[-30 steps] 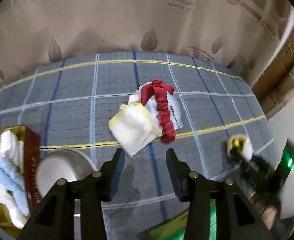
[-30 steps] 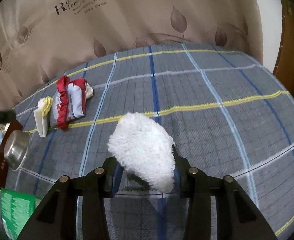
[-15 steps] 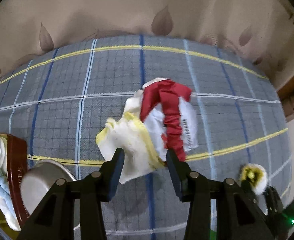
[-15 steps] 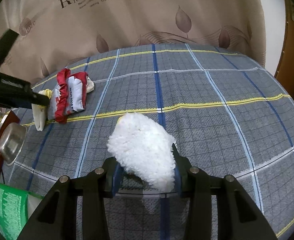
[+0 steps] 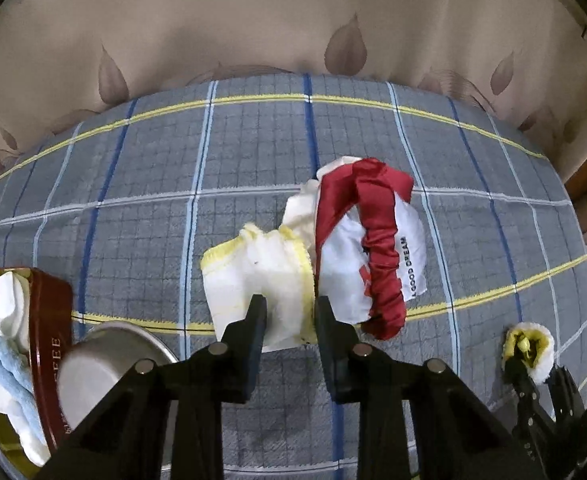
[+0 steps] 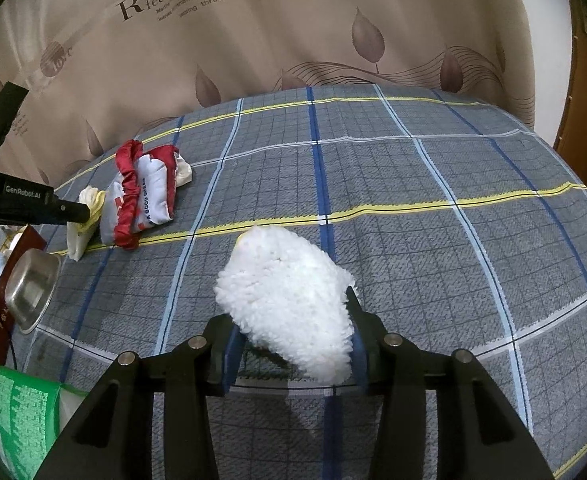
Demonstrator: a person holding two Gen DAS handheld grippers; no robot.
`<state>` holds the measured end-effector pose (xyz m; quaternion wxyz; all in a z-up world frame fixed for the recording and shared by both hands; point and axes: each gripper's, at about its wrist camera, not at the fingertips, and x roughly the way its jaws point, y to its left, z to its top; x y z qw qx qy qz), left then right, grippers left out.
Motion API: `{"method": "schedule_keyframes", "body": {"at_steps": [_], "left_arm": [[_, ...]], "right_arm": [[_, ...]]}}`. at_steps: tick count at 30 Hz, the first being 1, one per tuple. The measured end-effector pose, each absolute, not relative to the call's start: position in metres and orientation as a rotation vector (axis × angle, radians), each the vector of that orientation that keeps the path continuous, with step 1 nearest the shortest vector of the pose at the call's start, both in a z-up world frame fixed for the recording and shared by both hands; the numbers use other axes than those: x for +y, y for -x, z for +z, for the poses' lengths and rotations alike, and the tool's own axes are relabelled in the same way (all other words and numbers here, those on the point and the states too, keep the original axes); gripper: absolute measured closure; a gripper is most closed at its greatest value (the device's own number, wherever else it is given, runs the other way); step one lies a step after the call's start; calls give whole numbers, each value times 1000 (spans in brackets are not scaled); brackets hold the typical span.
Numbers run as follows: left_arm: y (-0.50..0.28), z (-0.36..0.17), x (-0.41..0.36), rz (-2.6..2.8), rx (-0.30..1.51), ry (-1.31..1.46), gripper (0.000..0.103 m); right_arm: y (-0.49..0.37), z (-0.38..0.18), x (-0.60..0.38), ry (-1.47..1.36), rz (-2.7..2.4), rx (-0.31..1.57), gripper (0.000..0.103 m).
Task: Organize soft objects
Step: 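Grasp the white yellow-trimmed cloth with the left gripper while the right holds the slipper, then carry the yellow-trimmed cloth into the gold tray and open the left gripper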
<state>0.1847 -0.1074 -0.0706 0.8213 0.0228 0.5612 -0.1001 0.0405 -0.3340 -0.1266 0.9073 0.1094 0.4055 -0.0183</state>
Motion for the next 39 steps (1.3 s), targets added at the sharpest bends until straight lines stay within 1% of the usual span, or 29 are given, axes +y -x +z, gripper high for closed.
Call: {"method": "schedule_keyframes", "body": {"at_steps": [3, 8, 23, 32, 39], "left_arm": [[-183, -68, -104, -219, 1199, -24, 85], [-174, -59, -101, -240, 1179, -51, 88], [-149, -39, -95, -285, 1147, -89, 89], [-120, -13, -85, -343, 1116, -105, 89], [-97, 9, -61, -349, 1104, -100, 89]], "right_arm": [[-41, -127, -334, -226, -38, 837, 59], [-41, -126, -334, -225, -39, 837, 59], [-40, -127, -333, -220, -43, 839, 59], [-40, -128, -332, -207, -47, 843, 59], [-40, -128, -332, -203, -48, 844, 58]]}}
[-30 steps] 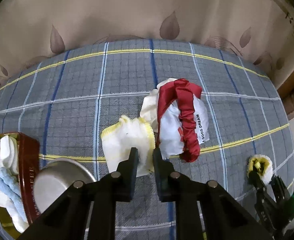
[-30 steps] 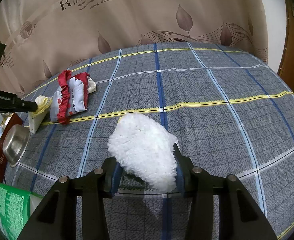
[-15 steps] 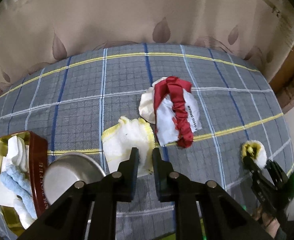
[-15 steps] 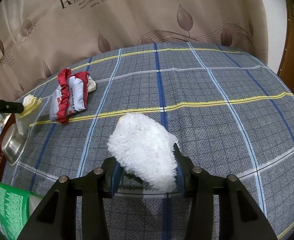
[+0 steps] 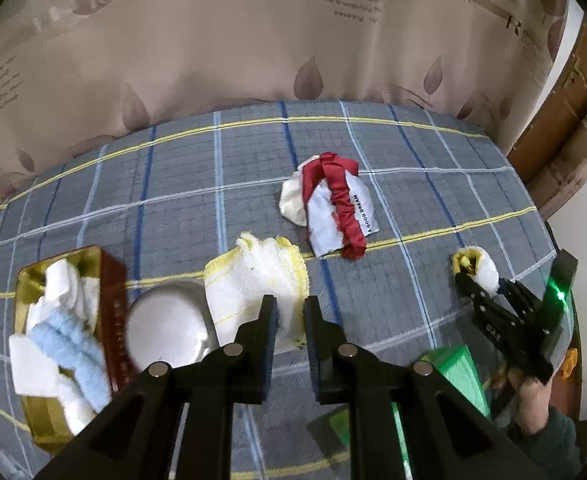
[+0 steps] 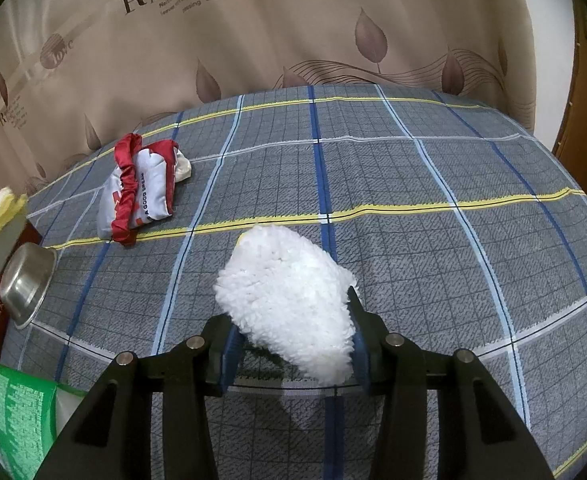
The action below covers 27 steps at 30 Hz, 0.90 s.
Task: Organize soft objects
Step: 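Carry the yellow-trimmed cloth into the gold tray and open the left gripper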
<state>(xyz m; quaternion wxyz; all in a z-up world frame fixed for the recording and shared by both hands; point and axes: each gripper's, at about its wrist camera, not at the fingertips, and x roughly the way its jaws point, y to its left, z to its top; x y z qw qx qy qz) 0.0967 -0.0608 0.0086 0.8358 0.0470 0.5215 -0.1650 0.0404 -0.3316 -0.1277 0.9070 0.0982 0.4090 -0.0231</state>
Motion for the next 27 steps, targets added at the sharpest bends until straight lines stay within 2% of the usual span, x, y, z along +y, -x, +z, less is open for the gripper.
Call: {"method": "schedule_keyframes", "body": {"at_steps": [18, 27], "left_arm": [[-80, 59, 74, -100, 1016, -86, 89], [-108, 40, 131, 62, 1030, -113, 89]], "right_arm": [[-41, -128, -330, -186, -50, 849, 57], [-41, -128, -330, -184, -51, 850, 57]]}}
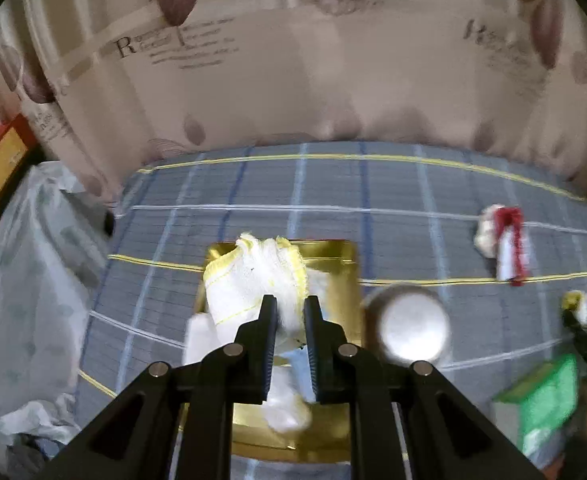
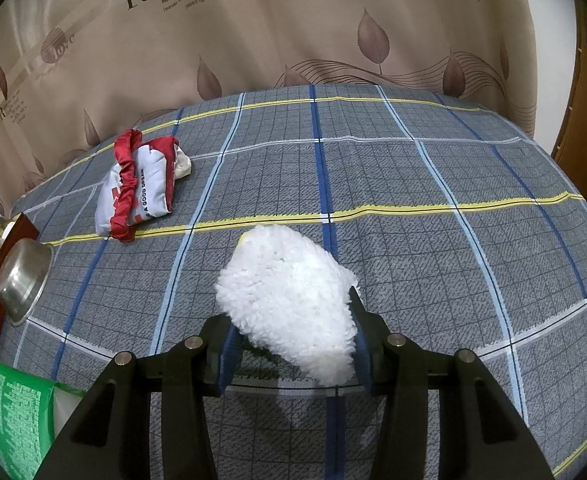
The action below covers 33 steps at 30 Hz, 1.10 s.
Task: Organize soft objects
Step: 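Carry the yellow-trimmed cloth into the gold tray and open the left gripper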
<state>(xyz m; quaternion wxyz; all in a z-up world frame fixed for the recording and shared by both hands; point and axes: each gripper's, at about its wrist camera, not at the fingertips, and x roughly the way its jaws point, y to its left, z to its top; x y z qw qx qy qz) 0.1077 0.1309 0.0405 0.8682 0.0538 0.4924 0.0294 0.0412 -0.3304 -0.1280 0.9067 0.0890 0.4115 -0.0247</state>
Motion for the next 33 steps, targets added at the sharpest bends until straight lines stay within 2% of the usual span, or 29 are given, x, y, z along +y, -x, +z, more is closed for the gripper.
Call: {"method": "schedule_keyframes", "body": {"at_steps": [13, 22, 33], "left_arm": [[-153, -14, 170, 118, 1080, -70, 89], [-170, -34, 163, 124, 1121, -98, 82], [-144, -15, 173, 99, 1099, -7, 81]], "right_arm": [[-41, -128, -330, -178, -54, 851, 57], [-41, -129, -330, -169, -55, 854, 56], [-42, -130, -328, -156, -55, 857, 55]]}}
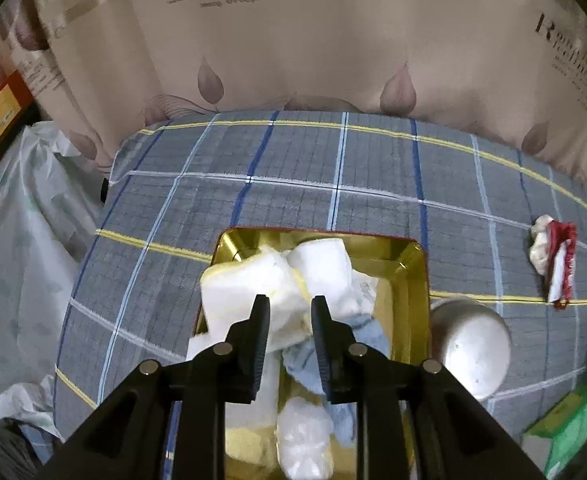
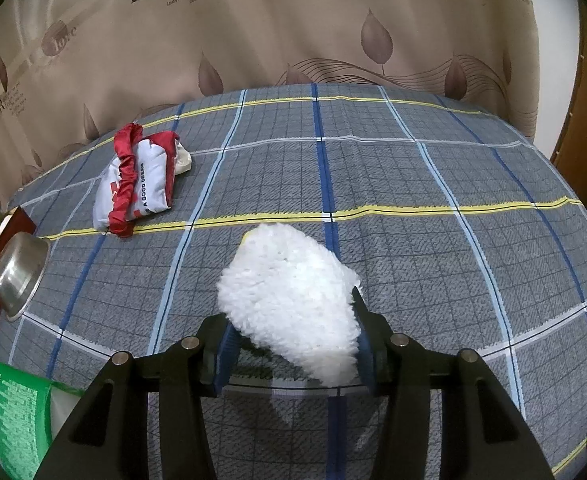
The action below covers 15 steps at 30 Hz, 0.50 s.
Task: Organize soft objects
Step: 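Carry the yellow-trimmed cloth into the gold tray and open the left gripper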
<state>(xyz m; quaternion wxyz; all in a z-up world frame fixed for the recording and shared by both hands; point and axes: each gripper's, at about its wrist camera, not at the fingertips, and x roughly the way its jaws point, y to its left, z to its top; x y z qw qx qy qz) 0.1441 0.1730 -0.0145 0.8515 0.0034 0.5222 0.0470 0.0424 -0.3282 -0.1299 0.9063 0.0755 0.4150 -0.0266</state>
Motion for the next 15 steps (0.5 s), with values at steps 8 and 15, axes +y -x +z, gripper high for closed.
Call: {"method": "schedule_keyframes", "body": {"at_steps": [8, 15], "left_arm": [[-86, 0, 176, 77, 1031, -12, 74], [-35, -6, 185, 141, 968, -71, 73]], "right_arm": [[-43, -130, -327, -144, -60, 861, 55], [-46, -129, -321, -83, -73, 889, 55]]}}
